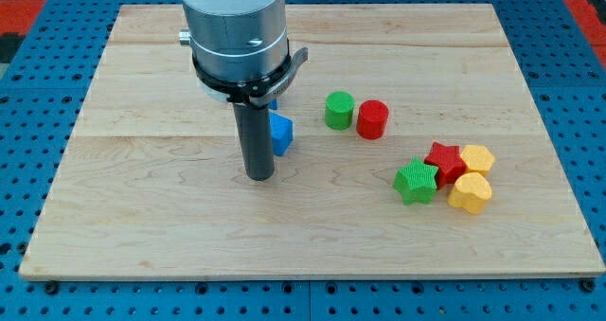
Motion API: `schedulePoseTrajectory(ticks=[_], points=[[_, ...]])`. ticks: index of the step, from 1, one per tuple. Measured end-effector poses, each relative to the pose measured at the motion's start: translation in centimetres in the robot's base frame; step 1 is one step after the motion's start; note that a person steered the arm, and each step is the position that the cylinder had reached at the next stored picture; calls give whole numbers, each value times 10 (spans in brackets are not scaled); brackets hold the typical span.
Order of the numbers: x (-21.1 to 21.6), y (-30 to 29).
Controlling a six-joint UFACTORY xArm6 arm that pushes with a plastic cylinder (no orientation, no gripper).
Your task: Move the group of blocks into the blue cube
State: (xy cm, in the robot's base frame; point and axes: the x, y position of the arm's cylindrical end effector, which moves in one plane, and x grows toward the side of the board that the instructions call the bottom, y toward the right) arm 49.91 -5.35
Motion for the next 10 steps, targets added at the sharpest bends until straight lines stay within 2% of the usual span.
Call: schedulePoseTrajectory(ticks=[1,2,3,4,6,7,9,10], points=[[0,-44],[-53,-41],[-57,-34],[-56,1],[-34,121],[-32,153],[-32,142],[-31,90]])
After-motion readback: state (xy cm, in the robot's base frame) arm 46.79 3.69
